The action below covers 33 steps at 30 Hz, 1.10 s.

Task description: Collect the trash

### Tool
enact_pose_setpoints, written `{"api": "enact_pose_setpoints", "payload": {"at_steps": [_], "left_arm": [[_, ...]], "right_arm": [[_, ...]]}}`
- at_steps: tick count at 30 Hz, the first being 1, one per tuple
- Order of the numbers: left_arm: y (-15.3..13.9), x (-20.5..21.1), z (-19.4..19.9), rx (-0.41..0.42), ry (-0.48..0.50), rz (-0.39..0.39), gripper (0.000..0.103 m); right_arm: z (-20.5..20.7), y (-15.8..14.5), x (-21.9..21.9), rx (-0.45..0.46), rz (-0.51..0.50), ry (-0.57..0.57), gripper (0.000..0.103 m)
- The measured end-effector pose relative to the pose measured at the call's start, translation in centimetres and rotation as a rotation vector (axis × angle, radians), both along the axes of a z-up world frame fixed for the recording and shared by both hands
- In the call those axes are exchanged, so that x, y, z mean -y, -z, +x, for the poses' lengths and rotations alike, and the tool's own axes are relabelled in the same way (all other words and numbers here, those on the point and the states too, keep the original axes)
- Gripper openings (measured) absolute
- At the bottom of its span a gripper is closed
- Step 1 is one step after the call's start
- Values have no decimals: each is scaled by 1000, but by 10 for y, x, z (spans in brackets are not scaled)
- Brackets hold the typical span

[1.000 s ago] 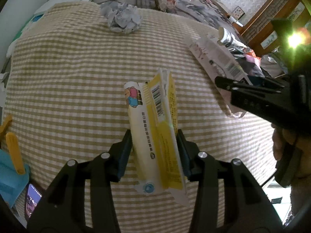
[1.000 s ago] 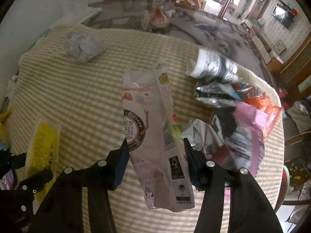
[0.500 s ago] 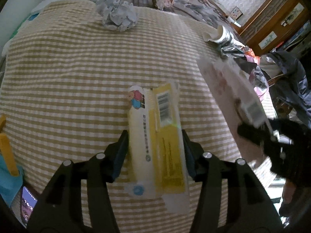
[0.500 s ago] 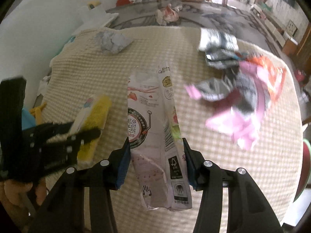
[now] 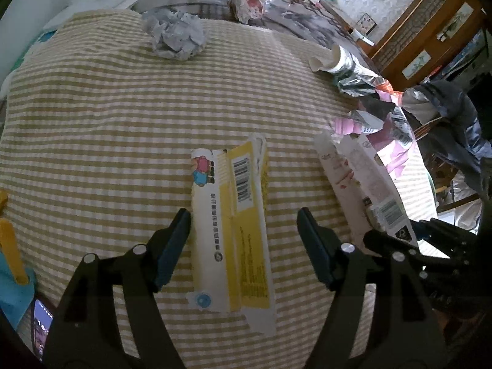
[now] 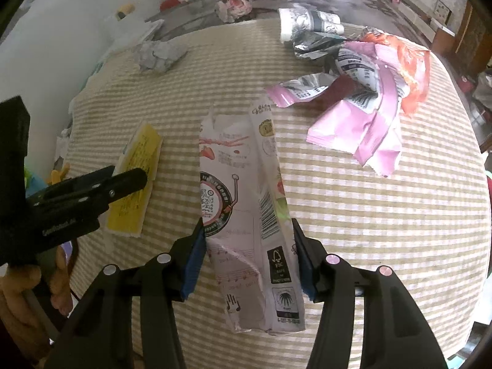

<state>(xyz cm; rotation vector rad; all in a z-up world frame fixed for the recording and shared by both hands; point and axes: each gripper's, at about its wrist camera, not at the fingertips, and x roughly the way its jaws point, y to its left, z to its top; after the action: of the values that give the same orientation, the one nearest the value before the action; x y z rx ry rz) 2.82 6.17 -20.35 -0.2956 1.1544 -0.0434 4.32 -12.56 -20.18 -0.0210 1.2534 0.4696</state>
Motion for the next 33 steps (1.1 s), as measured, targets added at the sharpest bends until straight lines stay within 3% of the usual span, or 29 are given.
{"api": "enact_pose_setpoints", "payload": {"at_steps": [1,6,12,23,24,26,33], "left_arm": [[0,-1,-1,0,-3,-5,68],[-2,-5,-3,8,-10,-19,66],[-1,-2,-4,-3,6,-8,59],[5,-1,-6,-28,3,-19,59],[5,-1,-7,-26,3,-21,58],[5,-1,-7,-29,5,-25,44],[-1,-3,-8,-6,5,-31,31]], "right_arm": [[0,-2,2,5,4,8,64],[2,-6,5,17,16,31,69],[2,-7,6,19,18,35,71],[10,-1,3,13,2,38,71],[10,-1,4,11,3,38,71],[11,0,4,8,3,43,71],[9,-1,4,12,2,46,72]]}}
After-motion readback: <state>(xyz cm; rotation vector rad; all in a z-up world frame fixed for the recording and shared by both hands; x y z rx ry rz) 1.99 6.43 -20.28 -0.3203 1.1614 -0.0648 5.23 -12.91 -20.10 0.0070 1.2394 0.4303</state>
